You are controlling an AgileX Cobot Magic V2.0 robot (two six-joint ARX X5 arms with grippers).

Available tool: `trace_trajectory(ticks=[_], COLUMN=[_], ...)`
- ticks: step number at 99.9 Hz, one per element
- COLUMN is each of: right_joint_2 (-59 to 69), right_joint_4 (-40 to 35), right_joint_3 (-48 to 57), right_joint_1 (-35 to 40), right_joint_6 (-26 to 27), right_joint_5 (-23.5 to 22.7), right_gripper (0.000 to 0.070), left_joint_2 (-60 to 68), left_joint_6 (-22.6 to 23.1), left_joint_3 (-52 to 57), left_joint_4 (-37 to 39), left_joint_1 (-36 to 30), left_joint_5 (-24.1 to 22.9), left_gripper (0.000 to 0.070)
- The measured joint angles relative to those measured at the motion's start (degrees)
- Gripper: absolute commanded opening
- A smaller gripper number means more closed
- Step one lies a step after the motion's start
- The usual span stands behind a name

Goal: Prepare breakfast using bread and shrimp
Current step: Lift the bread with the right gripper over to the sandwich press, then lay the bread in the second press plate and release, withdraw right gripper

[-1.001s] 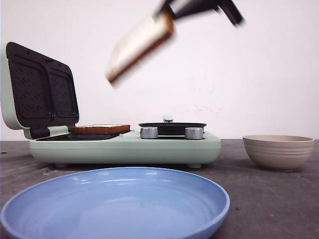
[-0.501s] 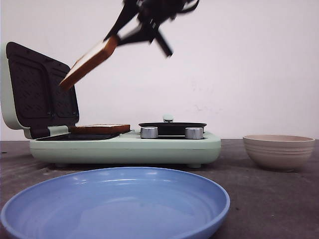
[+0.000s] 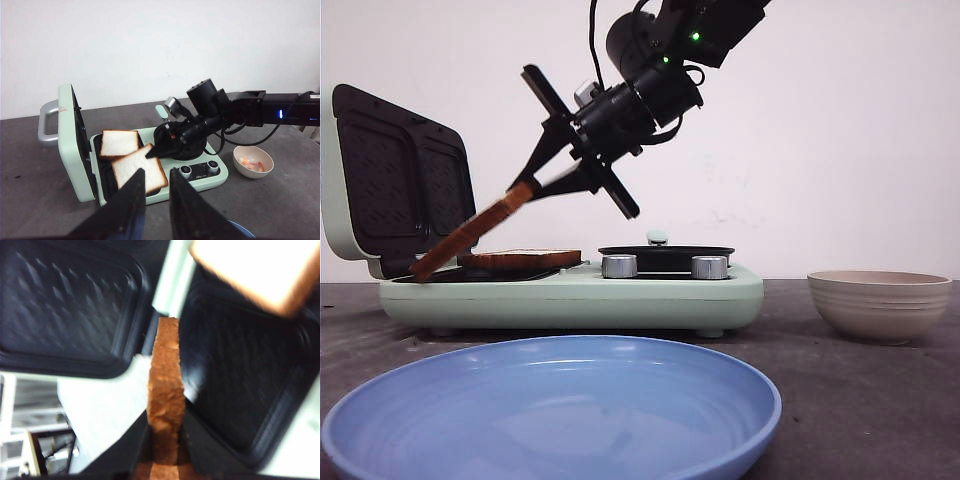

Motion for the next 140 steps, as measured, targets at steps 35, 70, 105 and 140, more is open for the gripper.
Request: trace_trajectory(ticks=[35, 70, 105, 140], right_joint_2=[1.9, 3.0, 3.0, 3.0], right_joint_4=[4.3, 4.3, 5.2, -1.6], right_joint_3=[0.2, 0.2, 0.2, 12.2], right_joint_1=[0.0, -0.5, -1.9, -6.5], right_joint_6=[7.1, 7.5, 7.6, 6.4], right_joint_5=[-1.3, 0.3, 0.3, -5.8], right_gripper=[0.0000, 0.0266, 0.0624, 0.0552], left_joint_2=[0.0, 0.0, 0.0, 0.0], left_joint_6=[0.0, 0.0, 0.0, 0.0], left_joint_3=[0.0, 0.0, 0.0, 0.0], left_joint_4=[0.0, -1.4, -1.5, -1.6], left_joint_1=[0.0, 0.0, 0.0, 0.0], left_joint_5=[0.0, 0.0, 0.0, 1.5], left_gripper=[0.0000, 0.0000, 0.0000, 0.0000])
